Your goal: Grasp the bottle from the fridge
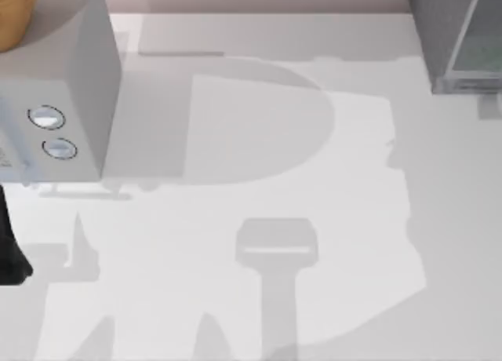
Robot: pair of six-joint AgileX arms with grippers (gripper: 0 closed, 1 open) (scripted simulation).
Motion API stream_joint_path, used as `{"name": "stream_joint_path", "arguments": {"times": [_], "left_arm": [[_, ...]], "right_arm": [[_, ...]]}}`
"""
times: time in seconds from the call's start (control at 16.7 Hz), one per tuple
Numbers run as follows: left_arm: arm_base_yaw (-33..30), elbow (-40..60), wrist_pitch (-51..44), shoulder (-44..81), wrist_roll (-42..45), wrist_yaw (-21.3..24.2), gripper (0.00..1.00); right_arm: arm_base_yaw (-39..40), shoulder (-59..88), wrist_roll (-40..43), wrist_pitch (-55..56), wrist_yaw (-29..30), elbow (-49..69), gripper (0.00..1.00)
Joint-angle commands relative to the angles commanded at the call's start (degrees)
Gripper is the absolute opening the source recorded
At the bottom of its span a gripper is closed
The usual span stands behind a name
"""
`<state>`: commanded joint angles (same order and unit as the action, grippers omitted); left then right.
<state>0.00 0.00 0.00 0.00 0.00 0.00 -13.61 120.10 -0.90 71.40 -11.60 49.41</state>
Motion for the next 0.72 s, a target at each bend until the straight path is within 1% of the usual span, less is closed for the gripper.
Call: {"name": "stream_joint_path", "arguments": {"times": [0.18, 0.54, 0.72], "left_arm": [[0.0, 0.0, 0.0, 0.0, 0.0, 0.0, 1.0], [0.0, 0.0, 0.0, 0.0, 0.0, 0.0, 1.0], [0.0, 0.0, 0.0, 0.0, 0.0, 0.0, 1.0]], "right_arm": [[1.94, 1.12, 0.07, -2.5, 1.88, 3.02, 1.0], [1.82, 1.62, 0.07, -2.86, 1.79, 3.81, 1.0], [2.35, 4.82, 0.09, -5.54, 2.33, 9.69, 1.0]]}}
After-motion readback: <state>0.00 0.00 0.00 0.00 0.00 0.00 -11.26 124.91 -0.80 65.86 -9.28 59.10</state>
